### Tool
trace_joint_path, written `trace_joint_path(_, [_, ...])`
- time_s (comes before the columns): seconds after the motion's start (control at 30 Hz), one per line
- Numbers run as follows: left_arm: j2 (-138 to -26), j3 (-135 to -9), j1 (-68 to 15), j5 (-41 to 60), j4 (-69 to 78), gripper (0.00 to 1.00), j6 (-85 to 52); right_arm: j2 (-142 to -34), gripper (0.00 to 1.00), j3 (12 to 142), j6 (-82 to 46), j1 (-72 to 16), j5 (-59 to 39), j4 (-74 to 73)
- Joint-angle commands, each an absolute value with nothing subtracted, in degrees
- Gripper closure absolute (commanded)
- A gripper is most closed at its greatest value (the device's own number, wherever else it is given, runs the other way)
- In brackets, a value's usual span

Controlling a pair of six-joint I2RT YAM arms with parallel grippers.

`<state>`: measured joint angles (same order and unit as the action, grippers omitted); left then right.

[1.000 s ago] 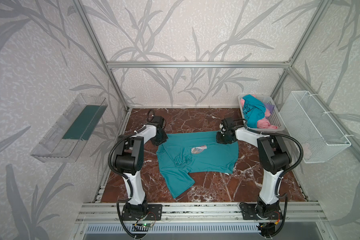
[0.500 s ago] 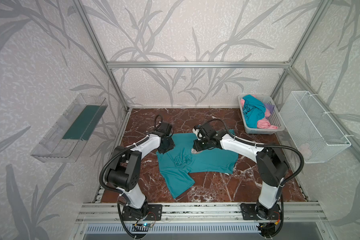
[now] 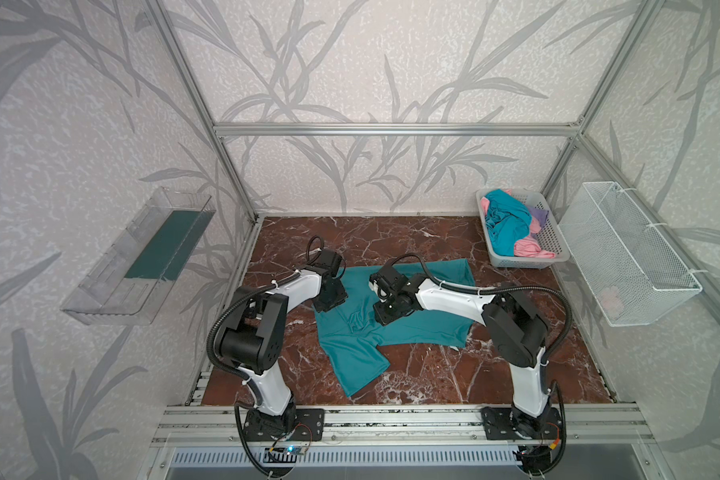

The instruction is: Fold and stack the t-shirts

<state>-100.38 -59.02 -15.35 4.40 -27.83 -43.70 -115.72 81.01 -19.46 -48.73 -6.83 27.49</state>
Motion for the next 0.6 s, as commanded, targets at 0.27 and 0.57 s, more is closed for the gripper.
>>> trace_joint_path(0.27, [-99.42, -55.86, -14.43, 4.11, -28.32, 0.69, -43.87, -116.06, 0.93, 81.59, -19.50, -48.94, 1.67, 29.03])
trace_joint_path(0.57, [-101.15, -54.45, -13.20, 3.02, -27.62, 0.70, -43.51, -109.79, 0.89, 71.86, -22.50, -46.16, 2.73, 26.65])
